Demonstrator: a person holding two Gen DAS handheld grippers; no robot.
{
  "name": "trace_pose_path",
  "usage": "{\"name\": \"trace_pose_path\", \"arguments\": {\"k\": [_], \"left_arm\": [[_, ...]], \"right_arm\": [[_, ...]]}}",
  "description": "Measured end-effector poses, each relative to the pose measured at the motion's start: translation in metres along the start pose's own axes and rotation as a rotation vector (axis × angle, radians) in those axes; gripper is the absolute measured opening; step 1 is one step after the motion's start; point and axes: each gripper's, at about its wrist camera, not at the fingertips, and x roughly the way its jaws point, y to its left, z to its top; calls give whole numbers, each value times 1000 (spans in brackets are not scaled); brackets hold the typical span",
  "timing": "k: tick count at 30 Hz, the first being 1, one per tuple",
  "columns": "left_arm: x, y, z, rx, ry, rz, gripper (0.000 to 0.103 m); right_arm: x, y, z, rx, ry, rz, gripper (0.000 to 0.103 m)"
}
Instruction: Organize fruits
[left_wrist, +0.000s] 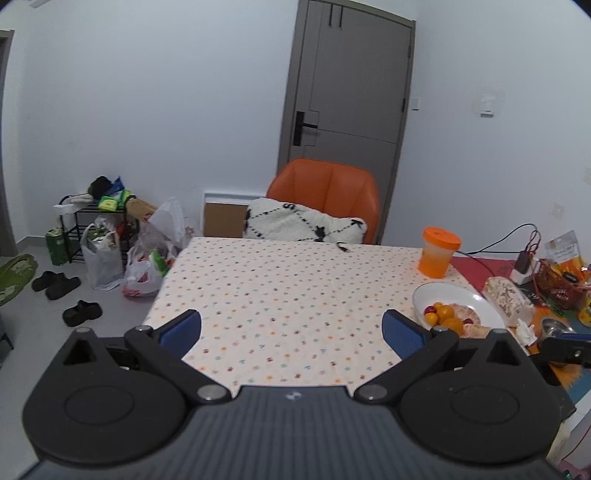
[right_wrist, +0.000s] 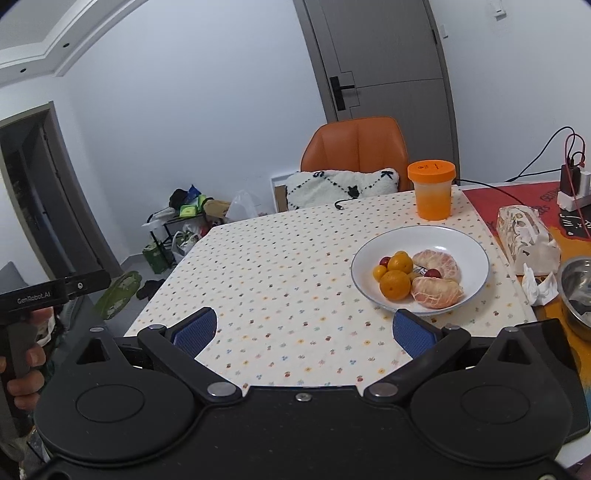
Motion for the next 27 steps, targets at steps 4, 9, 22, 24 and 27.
{"name": "trace_pose_path", "arguments": {"k": [4,9,22,24,27], "left_arm": [[-5,5,0,0,7,13,103],[-10,3,-2,17,12,19,103],[-1,2,-24,37,98,23,103],[0,3,-23,31,104,17,103],[-1,3,-23,31,101,14,103]], "right_arm": [[-4,3,-5,11,1,10,103],[-4,3,-14,59,10,9,103],[0,8,-23,27,16,-3,103],[0,9,-23,26,15,-1,103],[0,9,-23,24,14,-5,103]]}}
